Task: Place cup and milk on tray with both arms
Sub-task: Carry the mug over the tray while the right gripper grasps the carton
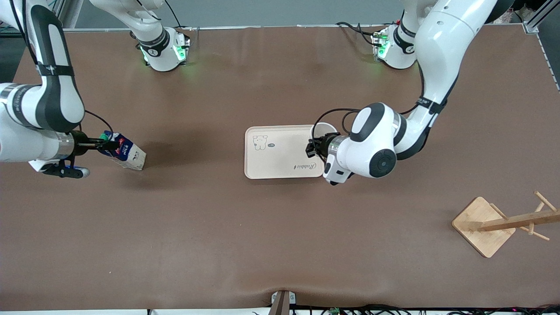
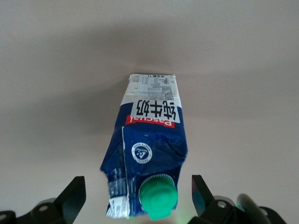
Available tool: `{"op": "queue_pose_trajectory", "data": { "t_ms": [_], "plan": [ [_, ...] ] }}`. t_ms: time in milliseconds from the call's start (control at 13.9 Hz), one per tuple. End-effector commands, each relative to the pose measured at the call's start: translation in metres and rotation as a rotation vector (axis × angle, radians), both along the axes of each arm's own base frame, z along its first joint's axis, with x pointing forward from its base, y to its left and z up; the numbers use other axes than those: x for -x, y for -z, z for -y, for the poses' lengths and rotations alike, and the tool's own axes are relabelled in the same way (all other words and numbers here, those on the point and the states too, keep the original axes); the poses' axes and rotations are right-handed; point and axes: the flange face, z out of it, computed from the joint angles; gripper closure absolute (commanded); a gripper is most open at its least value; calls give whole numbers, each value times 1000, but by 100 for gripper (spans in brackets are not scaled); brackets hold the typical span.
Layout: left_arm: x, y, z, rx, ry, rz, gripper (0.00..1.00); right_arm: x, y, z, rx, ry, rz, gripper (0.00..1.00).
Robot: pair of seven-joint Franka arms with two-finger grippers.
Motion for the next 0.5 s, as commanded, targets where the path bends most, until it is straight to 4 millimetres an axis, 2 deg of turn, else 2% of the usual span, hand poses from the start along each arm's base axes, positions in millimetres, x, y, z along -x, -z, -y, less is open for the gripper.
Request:
{"op": "queue_pose_trajectory", "data": {
  "t_ms": [0, 72, 287, 358, 430],
  "plan": [
    [1, 22, 23, 22, -34, -17, 100, 20, 5, -9, 6, 1, 34, 0],
    [3, 31, 29, 24, -38, -16, 100, 23, 9, -4, 5, 7, 39, 0],
    [5, 54, 31, 36, -69, -53, 100, 27, 9, 0, 3, 13, 28, 82],
    [5, 61, 30, 41, -86, -76, 100, 27, 8, -3, 2, 8, 28, 100],
    [6, 68, 30, 42, -92, -90, 100, 26, 8, -2, 2, 7, 32, 100]
  ]
}}
